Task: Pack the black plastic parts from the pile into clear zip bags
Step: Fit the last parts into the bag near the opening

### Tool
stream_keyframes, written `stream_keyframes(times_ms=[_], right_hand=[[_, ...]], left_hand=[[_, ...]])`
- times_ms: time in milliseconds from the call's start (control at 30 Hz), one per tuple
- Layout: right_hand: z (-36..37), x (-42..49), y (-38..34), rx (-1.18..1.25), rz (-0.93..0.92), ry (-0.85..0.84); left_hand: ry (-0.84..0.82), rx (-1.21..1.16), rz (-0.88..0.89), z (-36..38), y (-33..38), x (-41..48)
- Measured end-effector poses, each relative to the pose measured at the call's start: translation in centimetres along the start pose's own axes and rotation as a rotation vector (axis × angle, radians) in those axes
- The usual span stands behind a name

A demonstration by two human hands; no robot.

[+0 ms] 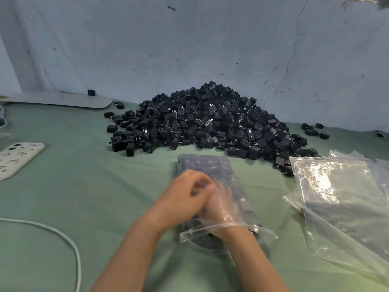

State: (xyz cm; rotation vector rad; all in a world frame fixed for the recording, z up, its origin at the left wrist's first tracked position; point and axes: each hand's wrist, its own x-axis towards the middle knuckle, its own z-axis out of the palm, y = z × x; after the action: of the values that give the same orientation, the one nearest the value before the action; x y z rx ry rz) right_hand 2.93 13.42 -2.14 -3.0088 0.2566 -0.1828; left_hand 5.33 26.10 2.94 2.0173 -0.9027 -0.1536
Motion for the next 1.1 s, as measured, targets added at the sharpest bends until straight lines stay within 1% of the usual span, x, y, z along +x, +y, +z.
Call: stream_keyframes(times_ms=[33,67,133,233,267,433,700,900,1000,1033,1100], right_hand=[[-0.1,0.1,-0.1,-0.011,-0.009,-0.018],[-0.2,0.1,-0.2,0.030,-0.024,-0.010],[-0.4,0.1,-0.3,0.075,-0.025,-0.008],[-0.7,0.6,-0.5,0.101,-0.011,-0.051],[-0.8,0.7,-0.7,0.121,-0.009,-0.063],[-0.4,1.2,-0.9,0.065,-0.022,-0.069],[0.6,1.4,-0.5,0.098,-0.029,-0.041],[0.4,1.5,-0.5,0.009,-0.050,-0.080],[0.2,-0.3,-0.3,-0.007,-0.048,-0.051],[0.1,-1.4,-0.2,0.010,-0.042,-0.035],[-0.4,-4.0,-0.2,0.064,-0.085,-0.019]], left_hand=[[0.103,0.000,-0.075,0.0,-1.0,0.9],[0.166,0.001,-0.174,0.1,-1.9,1.6],[0.177,-0.061,-0.333,0.4,-3.2,2.3],[0.170,-0.162,-0.447,1.4,-4.0,3.8],[0.163,-0.169,-0.459,1.5,-3.8,4.2],[0.170,-0.150,-0.430,2.1,-4.0,4.3],[0.156,-0.120,-0.417,2.0,-3.9,4.0],[0.169,-0.113,-0.364,2.5,-4.2,3.9],[0.167,-0.034,-0.318,2.8,-4.4,4.2],[0.156,-0.001,-0.320,2.9,-4.6,4.3],[0.144,0.049,-0.334,2.9,-5.0,4.5]])
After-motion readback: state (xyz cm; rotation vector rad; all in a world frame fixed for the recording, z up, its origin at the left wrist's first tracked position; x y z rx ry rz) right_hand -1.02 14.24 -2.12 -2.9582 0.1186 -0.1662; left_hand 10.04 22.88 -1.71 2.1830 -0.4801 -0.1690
